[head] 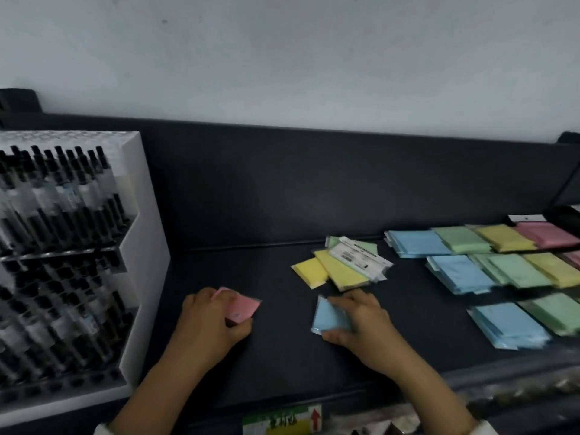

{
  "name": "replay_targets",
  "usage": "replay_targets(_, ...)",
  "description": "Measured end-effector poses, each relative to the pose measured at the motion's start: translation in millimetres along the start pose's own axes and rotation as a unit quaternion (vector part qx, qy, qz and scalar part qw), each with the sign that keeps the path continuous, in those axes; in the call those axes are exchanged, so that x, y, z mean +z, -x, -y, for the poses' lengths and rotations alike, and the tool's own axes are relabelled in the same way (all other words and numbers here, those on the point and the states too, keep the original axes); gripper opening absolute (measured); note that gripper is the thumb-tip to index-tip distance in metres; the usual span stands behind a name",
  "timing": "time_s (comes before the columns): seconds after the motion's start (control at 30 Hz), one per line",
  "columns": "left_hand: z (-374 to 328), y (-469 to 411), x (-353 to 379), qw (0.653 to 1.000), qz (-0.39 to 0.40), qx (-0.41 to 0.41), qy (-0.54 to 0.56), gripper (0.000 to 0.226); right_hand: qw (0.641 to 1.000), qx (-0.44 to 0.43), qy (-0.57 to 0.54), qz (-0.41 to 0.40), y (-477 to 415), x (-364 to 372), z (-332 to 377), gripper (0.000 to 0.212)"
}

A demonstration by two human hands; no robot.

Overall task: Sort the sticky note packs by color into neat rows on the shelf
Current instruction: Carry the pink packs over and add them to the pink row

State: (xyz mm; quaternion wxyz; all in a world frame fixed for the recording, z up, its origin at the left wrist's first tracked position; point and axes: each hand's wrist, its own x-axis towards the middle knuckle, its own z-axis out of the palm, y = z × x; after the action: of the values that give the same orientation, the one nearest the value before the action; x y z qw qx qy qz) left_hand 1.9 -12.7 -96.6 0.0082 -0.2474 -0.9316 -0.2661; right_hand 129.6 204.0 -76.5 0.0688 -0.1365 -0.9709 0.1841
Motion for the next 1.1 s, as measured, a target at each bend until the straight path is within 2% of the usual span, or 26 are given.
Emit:
replay_targets(0.1, -16, 4, -5, 1.0, -0.013, 0.003, 0.012, 0.057, 0.996, -0.031, 0.029, -0.072, 12, -7, -3, 0.066)
replay_targets(0.2, -45, 14, -5, 0.997, -0.061, 0.039, 0.033, 0.056, 0.988, -0.042, -0.014, -0.146, 27, -22, -15, 0.066)
replay_targets(0.4, -125, 41, 20, 0.991, -0.072, 0.099, 0.059, 0.053, 0.971, -0.014, -0.005, -0.239, 89, -58, -71, 0.064)
replay_targets(0.6, -209, 80, 59, 0.99, -0.03, 0.133, 0.043, 0.056, 0.97, 0.043, -0.003, -0.239, 165, -92, -141, 0.062)
replay_targets(0.77, -267, 108, 85, 0.986, -0.021, 0.16, 0.047, 0.054, 0.969, 0.051, -0.009, -0.241, 212, -111, -183, 0.065)
replay_targets(1.1, -308, 137, 103, 0.986, -0.033, 0.155, 0.046, 0.053, 0.979, 0.013, -0.008, -0.202, 224, -130, -218, 0.065)
